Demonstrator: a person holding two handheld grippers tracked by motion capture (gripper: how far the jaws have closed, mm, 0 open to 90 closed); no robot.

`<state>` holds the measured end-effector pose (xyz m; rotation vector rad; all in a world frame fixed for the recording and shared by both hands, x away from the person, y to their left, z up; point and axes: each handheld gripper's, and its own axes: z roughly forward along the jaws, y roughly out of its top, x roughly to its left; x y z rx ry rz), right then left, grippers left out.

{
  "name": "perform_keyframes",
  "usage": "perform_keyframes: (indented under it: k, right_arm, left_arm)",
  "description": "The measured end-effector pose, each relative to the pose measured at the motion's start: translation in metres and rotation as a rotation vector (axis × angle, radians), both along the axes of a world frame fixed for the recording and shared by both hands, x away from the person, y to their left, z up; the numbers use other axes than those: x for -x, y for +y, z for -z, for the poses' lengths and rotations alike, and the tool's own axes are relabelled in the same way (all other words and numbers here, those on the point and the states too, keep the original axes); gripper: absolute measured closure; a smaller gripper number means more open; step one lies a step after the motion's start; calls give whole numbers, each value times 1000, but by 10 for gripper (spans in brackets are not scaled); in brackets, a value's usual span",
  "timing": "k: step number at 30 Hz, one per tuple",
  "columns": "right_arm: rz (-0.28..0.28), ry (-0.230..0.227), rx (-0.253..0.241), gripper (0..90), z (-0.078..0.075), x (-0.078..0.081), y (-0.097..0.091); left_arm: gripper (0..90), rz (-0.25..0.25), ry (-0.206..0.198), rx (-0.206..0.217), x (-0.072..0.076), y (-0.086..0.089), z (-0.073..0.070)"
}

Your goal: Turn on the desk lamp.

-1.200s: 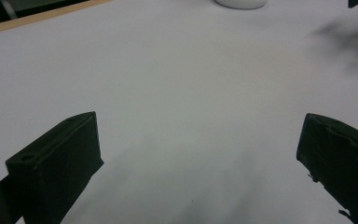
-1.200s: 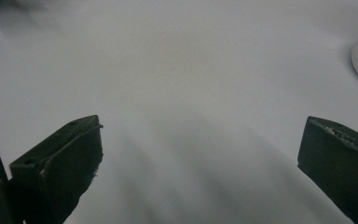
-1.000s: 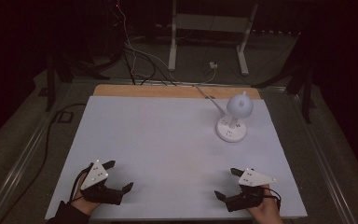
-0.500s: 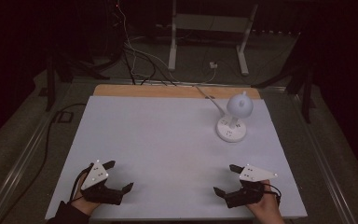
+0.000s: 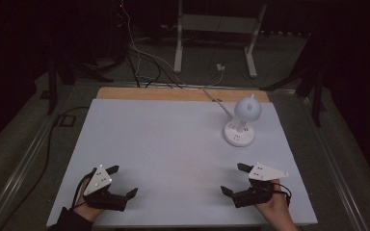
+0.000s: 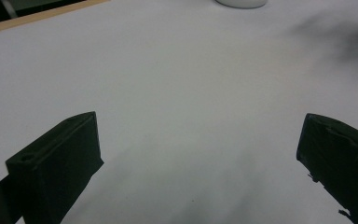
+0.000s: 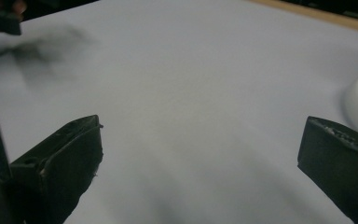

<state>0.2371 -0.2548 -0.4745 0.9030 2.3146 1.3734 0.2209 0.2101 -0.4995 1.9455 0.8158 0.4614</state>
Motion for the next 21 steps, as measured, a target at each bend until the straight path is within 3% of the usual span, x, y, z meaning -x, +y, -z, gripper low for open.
perform_keyframes:
  k: [9,21]
  right_arm:
    - [43,-27,-13,0,-11,-16,-5]
    - [67,-15,-18,0,-15,-33,-10]
  left_arm:
    - [3,1,-3,-5,0,0,0]
    - [3,0,0,0,0,0,0]
